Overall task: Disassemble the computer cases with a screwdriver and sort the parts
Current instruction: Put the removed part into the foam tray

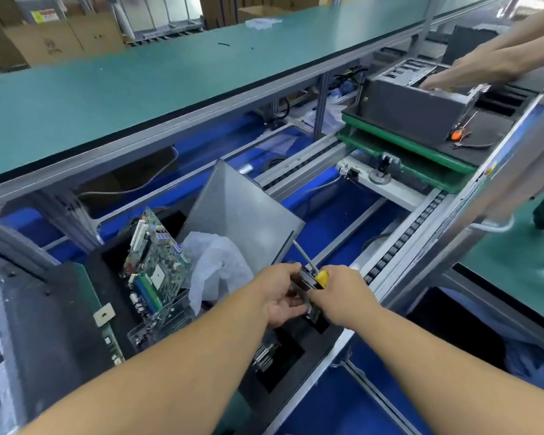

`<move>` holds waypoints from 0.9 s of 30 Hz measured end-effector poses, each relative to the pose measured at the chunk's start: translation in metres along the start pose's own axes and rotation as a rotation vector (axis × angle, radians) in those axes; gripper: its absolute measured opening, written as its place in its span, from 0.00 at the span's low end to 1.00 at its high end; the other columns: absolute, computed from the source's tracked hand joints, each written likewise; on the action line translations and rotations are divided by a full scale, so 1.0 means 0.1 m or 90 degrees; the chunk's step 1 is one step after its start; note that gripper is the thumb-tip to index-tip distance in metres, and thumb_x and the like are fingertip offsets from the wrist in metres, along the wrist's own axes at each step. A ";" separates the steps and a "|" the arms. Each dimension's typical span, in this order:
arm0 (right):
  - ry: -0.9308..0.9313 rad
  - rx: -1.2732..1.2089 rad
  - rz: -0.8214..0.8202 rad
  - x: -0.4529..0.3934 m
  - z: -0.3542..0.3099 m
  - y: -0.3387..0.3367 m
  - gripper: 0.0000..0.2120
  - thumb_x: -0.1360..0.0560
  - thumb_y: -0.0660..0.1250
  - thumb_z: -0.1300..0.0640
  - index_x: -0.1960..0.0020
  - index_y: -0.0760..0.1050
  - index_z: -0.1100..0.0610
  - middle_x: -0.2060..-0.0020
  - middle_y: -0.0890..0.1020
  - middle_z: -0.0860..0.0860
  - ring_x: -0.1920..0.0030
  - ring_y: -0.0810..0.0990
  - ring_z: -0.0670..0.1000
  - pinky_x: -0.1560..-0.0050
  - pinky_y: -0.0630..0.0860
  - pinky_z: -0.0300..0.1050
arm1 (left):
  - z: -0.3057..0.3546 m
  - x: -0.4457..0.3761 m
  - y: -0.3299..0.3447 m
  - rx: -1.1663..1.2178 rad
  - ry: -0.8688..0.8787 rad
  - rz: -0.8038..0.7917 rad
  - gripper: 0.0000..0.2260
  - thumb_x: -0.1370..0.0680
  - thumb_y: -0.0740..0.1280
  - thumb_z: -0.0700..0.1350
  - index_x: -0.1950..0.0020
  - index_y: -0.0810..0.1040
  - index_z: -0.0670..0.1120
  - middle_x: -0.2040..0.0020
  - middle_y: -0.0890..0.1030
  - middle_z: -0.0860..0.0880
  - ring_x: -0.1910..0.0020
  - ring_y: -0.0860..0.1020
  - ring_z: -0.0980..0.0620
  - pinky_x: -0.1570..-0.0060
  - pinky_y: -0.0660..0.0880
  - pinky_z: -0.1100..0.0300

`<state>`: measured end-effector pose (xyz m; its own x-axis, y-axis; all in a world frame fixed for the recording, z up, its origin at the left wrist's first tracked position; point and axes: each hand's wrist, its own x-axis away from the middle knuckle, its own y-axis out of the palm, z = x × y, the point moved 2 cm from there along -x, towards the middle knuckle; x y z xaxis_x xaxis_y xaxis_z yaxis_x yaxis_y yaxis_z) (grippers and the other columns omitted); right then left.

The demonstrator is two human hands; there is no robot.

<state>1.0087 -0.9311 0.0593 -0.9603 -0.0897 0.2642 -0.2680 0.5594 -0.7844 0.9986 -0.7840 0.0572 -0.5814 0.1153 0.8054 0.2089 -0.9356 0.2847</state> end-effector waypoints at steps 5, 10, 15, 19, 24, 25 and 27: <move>0.041 -0.026 -0.050 -0.12 0.19 0.31 0.11 0.30 0.76 0.48 0.61 0.76 0.52 0.69 0.80 0.48 0.68 0.78 0.50 0.69 0.72 0.44 | -0.09 -0.17 -0.01 0.072 -0.011 0.010 0.11 0.16 0.64 0.48 0.49 0.80 0.42 0.53 0.83 0.41 0.56 0.80 0.43 0.45 0.79 0.48; 0.066 -0.105 -0.094 -0.12 0.44 0.57 0.14 0.26 0.75 0.50 0.58 0.78 0.60 0.69 0.77 0.52 0.68 0.73 0.51 0.65 0.71 0.45 | -0.22 -0.24 -0.07 0.118 -0.022 -0.004 0.13 0.15 0.62 0.48 0.47 0.79 0.39 0.56 0.87 0.41 0.47 0.84 0.43 0.45 0.79 0.51; 0.029 -0.088 0.047 -0.02 0.27 0.49 0.08 0.21 0.68 0.45 0.51 0.81 0.49 0.55 0.80 0.53 0.59 0.80 0.48 0.60 0.74 0.44 | -0.24 -0.15 -0.28 0.105 0.017 0.035 0.13 0.15 0.63 0.47 0.38 0.75 0.39 0.34 0.78 0.41 0.36 0.79 0.40 0.36 0.74 0.48; -0.066 -0.146 0.057 0.20 -0.32 0.43 0.10 0.21 0.65 0.43 0.58 0.76 0.46 0.65 0.81 0.45 0.62 0.78 0.43 0.64 0.73 0.42 | -0.15 0.14 -0.58 0.055 0.139 0.124 0.11 0.17 0.64 0.46 0.37 0.76 0.43 0.46 0.83 0.46 0.53 0.81 0.48 0.56 0.78 0.56; -0.134 -0.438 -0.138 0.59 -1.34 0.67 0.08 0.18 0.65 0.54 0.55 0.79 0.51 0.64 0.81 0.52 0.66 0.78 0.45 0.67 0.75 0.41 | 0.02 0.96 -1.09 0.045 0.340 0.147 0.08 0.19 0.64 0.42 0.49 0.81 0.41 0.57 0.84 0.40 0.62 0.80 0.46 0.59 0.77 0.53; -0.136 -0.486 -0.164 0.68 -1.56 0.74 0.10 0.18 0.63 0.57 0.56 0.79 0.50 0.66 0.80 0.50 0.65 0.78 0.46 0.66 0.75 0.43 | 0.01 1.14 -1.21 0.046 0.377 0.154 0.10 0.18 0.63 0.42 0.48 0.81 0.38 0.57 0.82 0.37 0.61 0.79 0.45 0.58 0.77 0.52; -0.147 -0.524 -0.195 0.86 -1.95 0.89 0.13 0.17 0.60 0.58 0.57 0.78 0.51 0.67 0.80 0.49 0.64 0.78 0.49 0.62 0.74 0.44 | -0.03 1.51 -1.48 0.055 0.418 0.177 0.11 0.16 0.61 0.43 0.46 0.80 0.37 0.61 0.79 0.39 0.64 0.76 0.48 0.63 0.75 0.58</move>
<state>0.9174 -0.7284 0.1219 -0.8718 -0.4444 0.2059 -0.4588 0.8882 -0.0257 0.8777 -0.6294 0.1352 -0.8453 -0.3733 0.3823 0.4634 -0.8684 0.1766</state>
